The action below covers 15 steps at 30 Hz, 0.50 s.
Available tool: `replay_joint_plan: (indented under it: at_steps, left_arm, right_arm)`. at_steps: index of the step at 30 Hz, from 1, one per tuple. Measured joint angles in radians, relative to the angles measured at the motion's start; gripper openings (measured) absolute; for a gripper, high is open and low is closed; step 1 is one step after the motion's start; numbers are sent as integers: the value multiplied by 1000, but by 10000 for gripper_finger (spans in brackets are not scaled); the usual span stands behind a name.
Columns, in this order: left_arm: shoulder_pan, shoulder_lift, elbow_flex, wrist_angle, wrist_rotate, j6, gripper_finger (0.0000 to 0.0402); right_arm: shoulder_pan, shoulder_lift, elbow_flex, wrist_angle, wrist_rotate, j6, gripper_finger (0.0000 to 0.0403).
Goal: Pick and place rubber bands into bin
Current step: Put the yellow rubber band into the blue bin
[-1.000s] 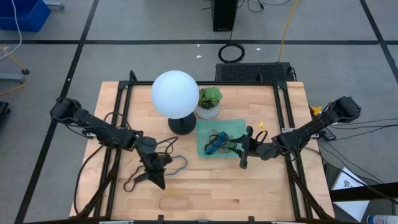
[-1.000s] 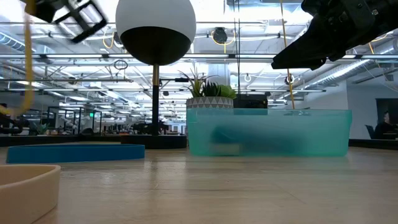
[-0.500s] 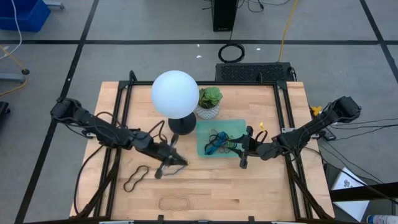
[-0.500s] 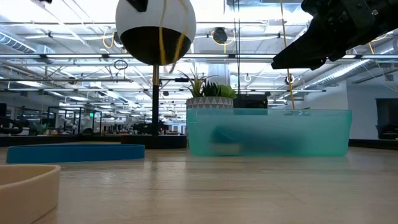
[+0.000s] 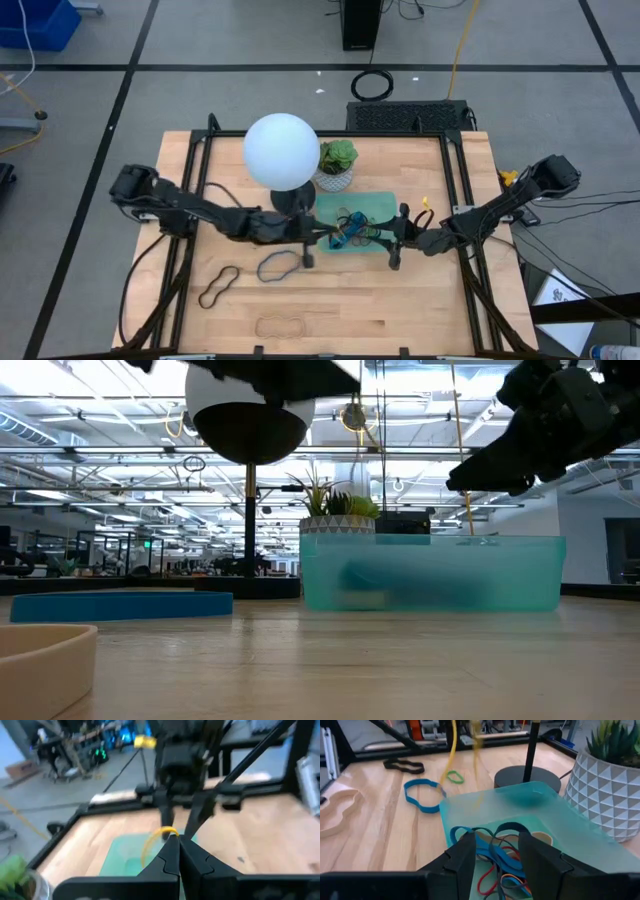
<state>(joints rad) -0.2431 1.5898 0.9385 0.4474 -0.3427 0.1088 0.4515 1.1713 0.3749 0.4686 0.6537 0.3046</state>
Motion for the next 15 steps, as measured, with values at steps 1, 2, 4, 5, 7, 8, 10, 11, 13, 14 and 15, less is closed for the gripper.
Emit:
replay_joint_plan:
  at_steps: [1, 2, 4, 5, 7, 8, 10, 11, 13, 14, 15]
  left_arm:
    - [11, 22, 8, -4, 0, -5, 0]
    - [23, 44, 16, -4, 0, -7, 0]
    - [43, 80, 23, 2, 0, -17, 0]
    - [53, 98, 28, 9, 0, -23, 1]
    - [73, 132, 36, 19, 0, -34, 1]
    - [80, 147, 38, 19, 0, -40, 1]
    - [97, 177, 42, 19, 0, -48, 1]
    - [103, 186, 42, 19, 1, -60, 1]
    - [114, 210, 43, 24, 2, -85, 2]
    - [118, 221, 43, 24, 3, -99, 3]
    - [120, 231, 43, 19, 4, -114, 3]
  right_arm:
    - [0, 0, -18, 35, 0, -3, 142]
    - [0, 0, -35, 70, 0, -11, 142]
    - [0, 0, -59, 129, 0, -33, 142]
    - [0, 0, -67, 153, 0, -46, 142]
    - [0, 0, -73, 178, 0, -69, 142]
    - [0, 0, -73, 180, 0, -76, 142]
    - [0, 0, -73, 178, 0, -81, 142]
    - [0, 0, -73, 178, 0, -81, 142]
    - [0, 0, -73, 177, 0, -81, 142]
    - [0, 0, -73, 178, 0, -81, 142]
    - [0, 0, -73, 179, 0, -81, 142]
